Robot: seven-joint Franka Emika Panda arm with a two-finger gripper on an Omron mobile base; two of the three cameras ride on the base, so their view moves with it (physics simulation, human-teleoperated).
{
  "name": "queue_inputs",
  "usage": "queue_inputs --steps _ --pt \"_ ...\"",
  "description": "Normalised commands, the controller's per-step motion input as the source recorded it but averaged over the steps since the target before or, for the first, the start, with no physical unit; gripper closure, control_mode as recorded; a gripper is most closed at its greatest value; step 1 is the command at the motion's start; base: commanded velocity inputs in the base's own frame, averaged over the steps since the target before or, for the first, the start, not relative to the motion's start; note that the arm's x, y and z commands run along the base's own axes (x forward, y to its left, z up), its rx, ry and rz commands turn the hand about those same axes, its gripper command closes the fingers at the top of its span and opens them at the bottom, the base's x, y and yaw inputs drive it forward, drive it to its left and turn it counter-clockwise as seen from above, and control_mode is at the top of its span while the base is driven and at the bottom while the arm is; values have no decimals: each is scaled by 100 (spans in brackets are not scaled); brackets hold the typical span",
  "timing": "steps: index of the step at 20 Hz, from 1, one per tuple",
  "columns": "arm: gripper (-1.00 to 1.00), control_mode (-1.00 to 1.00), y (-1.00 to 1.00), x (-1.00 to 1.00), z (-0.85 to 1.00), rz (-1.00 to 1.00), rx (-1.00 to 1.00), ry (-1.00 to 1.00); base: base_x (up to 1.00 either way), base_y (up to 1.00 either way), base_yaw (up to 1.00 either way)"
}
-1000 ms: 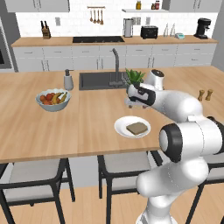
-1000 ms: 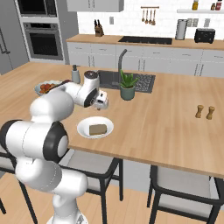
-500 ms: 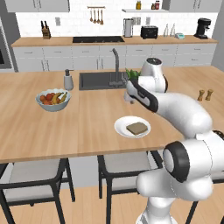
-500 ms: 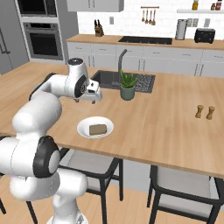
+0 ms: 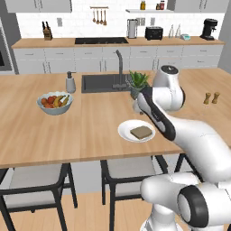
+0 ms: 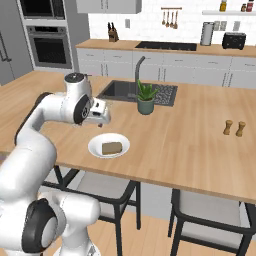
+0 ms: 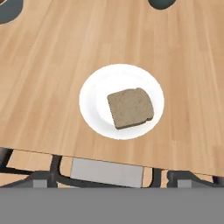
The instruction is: Start the toaster. Once the lever pops up, take the bread to the plate on the dining counter.
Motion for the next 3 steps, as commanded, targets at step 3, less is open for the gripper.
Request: queue_inputs --steps 3 --pt "-100 -100 -3 -48 0 0 1 -3 0 0 0"
